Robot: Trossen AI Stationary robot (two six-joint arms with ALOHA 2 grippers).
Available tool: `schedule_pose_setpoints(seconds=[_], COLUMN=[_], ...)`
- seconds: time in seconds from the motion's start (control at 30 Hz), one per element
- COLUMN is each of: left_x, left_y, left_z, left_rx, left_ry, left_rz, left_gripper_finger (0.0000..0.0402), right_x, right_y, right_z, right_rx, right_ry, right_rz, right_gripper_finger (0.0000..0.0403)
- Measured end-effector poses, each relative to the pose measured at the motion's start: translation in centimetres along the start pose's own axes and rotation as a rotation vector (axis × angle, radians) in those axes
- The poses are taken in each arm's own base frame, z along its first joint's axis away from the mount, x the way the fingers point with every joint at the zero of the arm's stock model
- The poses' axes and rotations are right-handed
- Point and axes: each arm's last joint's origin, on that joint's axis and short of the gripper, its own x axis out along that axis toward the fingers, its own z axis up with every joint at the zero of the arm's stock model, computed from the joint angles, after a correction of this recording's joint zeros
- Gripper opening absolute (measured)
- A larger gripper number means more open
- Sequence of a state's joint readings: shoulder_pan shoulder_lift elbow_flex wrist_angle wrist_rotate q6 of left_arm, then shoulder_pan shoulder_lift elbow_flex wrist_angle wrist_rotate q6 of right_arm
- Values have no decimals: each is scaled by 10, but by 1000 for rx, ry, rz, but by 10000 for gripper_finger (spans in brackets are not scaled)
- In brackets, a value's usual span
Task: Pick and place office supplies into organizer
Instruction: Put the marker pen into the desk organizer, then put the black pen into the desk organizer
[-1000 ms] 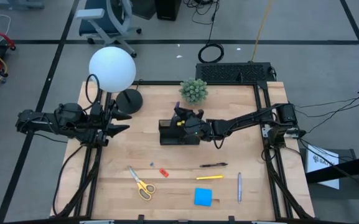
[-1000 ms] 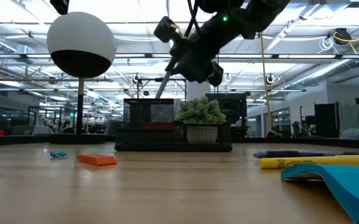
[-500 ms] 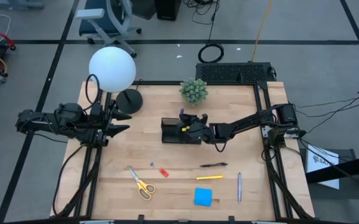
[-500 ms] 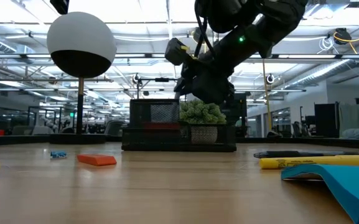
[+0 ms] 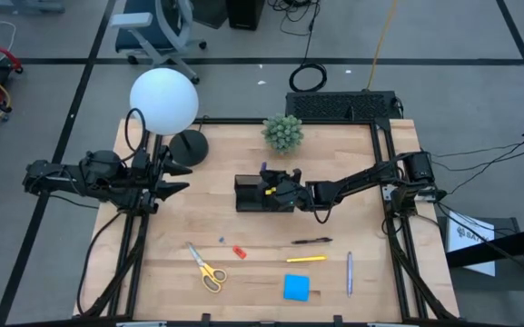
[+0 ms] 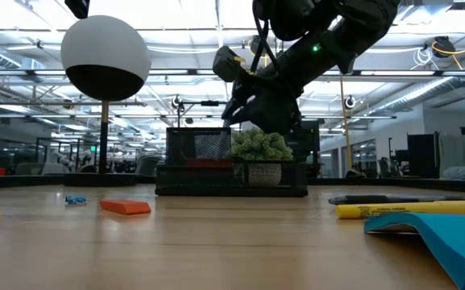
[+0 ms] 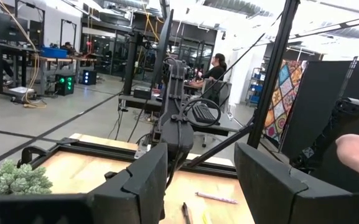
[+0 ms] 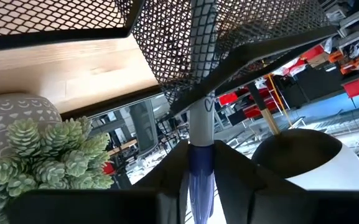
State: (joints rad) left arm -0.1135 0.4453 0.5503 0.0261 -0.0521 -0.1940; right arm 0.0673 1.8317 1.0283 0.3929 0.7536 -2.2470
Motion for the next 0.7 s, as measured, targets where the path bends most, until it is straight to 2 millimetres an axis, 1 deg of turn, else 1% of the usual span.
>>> schedule_pose_setpoints(seconds=[0.13,0.3,0.57,0.7], left_x=[0,0,0,0], left_y=[0,0,0,0], left_z=[0,0,0,0], left_rx=[3,5,4,3], left_ry=[0,0,0,0], left_rz=[0,0,0,-1], left_gripper_finger=[191,191,191,191], right_x=[0,0,-1,-1], right_y=[0,-1,-9,-9], right_z=[0,0,-7,-9], right_rx=[1,3,68,98], right_ry=[-5,-19,44,76], right_rz=[-4,-18,-87,-72], right_gripper_finger=[94,116,131,131])
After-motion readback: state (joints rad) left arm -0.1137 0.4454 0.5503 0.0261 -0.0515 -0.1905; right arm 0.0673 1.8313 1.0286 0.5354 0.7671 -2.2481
